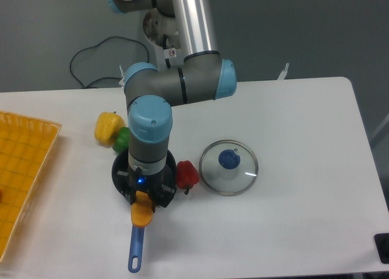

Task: Place the long bread in the pot
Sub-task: 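Open the gripper to release the bread into the pot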

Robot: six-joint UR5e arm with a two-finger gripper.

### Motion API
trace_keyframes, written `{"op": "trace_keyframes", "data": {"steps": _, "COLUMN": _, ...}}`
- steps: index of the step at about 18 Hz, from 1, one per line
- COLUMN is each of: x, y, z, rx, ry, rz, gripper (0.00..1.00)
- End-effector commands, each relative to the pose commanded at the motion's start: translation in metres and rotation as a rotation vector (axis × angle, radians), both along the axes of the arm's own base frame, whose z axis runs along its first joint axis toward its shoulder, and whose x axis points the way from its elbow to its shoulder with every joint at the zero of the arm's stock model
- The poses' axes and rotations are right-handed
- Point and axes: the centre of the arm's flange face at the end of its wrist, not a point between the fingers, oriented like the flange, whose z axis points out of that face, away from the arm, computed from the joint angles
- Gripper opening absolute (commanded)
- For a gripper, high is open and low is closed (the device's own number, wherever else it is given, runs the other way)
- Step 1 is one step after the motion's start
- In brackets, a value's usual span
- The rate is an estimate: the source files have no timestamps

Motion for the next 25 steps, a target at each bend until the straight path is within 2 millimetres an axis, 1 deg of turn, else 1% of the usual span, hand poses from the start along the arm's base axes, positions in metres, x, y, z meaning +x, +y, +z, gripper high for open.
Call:
{"op": "trace_keyframes", "data": {"steps": 7, "x": 0.0, "y": -0.001, "z": 0.007, "rx": 0.007, "ry": 0.008, "rz": 0.0, "gripper": 1.0}}
{"op": "trace_keyframes", "data": {"steps": 8, "x": -0.003, "y": -0.003, "z": 0.01, "rx": 0.012, "ry": 0.012, "rz": 0.005, "gripper": 1.0}}
{"op": "trace_keyframes", "data": {"steps": 10, "x": -0.005, "y": -0.01, "z": 0.033, "rx": 0.038, "ry": 0.034, "rz": 0.013, "gripper": 1.0}}
{"op": "trace_keyframes", "data": {"steps": 11, "x": -0.012, "y": -0.015, "z": 0.039, "rx": 0.046, "ry": 0.042, "rz": 0.017, "gripper": 1.0}}
{"op": "trace_keyframes", "data": {"steps": 13, "x": -0.017, "y": -0.02, "z": 0.049, "rx": 0.056, "ry": 0.076, "rz": -0.05, "gripper": 1.0}}
{"op": "trace_keyframes", "data": {"steps": 15, "x": -0.021, "y": -0.025, "z": 0.053, "rx": 0.052, "ry": 0.101, "rz": -0.12, "gripper": 1.0}}
{"op": "trace_keyframes", "data": {"steps": 16, "x": -0.022, "y": -0.027, "z": 0.051, "rx": 0.047, "ry": 0.103, "rz": -0.135, "gripper": 1.0}}
{"op": "trace_keyframes", "data": {"steps": 21, "x": -0.025, "y": -0.029, "z": 0.051, "rx": 0.045, "ry": 0.115, "rz": -0.167, "gripper": 1.0}}
{"op": "trace_keyframes", "data": {"steps": 23, "x": -0.032, "y": -0.034, "z": 0.052, "rx": 0.043, "ry": 0.125, "rz": -0.181, "gripper": 1.0}}
{"op": "trace_keyframes", "data": {"steps": 25, "x": -0.039, "y": -0.045, "z": 0.059, "rx": 0.031, "ry": 0.151, "rz": -0.198, "gripper": 1.0}}
